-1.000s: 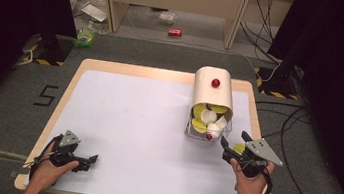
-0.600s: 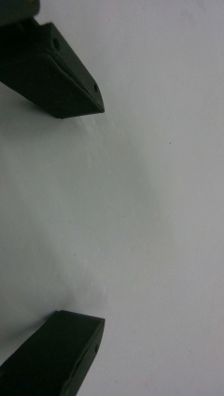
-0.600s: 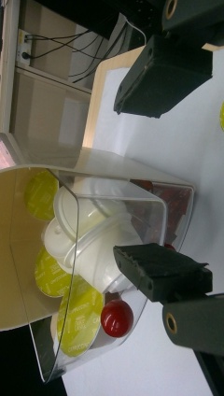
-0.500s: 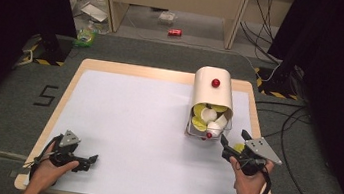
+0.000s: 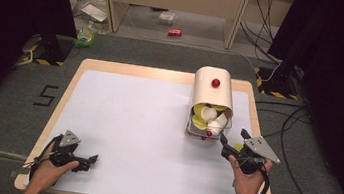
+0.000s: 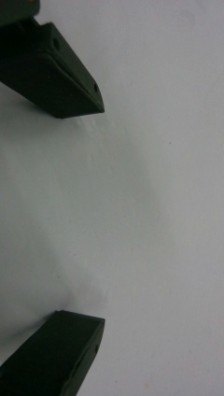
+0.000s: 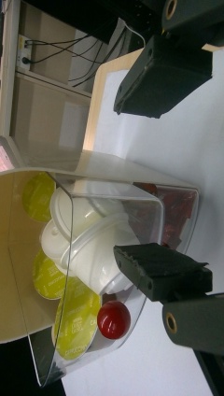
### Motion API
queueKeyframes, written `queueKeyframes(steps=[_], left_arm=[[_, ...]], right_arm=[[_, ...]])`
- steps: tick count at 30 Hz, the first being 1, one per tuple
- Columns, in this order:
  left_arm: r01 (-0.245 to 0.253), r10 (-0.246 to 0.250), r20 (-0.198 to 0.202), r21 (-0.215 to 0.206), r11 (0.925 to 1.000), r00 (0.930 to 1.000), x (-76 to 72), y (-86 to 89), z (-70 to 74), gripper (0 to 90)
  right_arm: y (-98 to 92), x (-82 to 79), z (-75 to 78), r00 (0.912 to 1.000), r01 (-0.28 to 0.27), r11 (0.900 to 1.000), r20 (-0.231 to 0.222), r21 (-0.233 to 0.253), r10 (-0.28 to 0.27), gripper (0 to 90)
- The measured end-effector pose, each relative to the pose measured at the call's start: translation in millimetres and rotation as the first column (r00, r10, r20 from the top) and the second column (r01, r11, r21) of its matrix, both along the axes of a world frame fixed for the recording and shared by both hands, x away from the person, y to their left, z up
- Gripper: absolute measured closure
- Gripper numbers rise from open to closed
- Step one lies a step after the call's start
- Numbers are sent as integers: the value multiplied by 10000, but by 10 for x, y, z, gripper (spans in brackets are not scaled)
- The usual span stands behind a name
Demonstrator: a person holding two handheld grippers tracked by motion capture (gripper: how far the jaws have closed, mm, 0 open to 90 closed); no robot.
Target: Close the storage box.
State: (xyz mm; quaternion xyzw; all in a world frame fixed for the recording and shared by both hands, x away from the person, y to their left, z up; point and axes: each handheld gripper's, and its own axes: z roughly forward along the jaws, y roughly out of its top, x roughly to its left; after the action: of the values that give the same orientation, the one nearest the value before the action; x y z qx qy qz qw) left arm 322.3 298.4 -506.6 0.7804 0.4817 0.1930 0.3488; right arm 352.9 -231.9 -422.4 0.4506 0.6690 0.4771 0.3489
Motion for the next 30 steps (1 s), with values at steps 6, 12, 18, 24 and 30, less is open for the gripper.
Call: queueKeyframes(steps=[6,12,18,24,30], left_arm=[[1,-1,0,0,10000,10000,0,0,0,1],[-1,1,3,-1,10000,10000,0,0,0,1],[-3,3,5,-6,10000,10000,-1,0,0,1],[-5,5,8,-6,10000,10000,-2,-1,0,1],[-2,2,6,-1,10000,10000,-1,0,0,1]], right_arm=[[11,36,-1,9999,99,9999,-53,28,-98,270],[21,67,-9,9999,165,9998,19,74,-165,272],[28,94,-10,9998,204,9998,63,61,-205,273],[31,121,-8,9997,231,9997,49,55,-232,269],[35,144,-7,9996,279,9996,61,41,-280,268]])
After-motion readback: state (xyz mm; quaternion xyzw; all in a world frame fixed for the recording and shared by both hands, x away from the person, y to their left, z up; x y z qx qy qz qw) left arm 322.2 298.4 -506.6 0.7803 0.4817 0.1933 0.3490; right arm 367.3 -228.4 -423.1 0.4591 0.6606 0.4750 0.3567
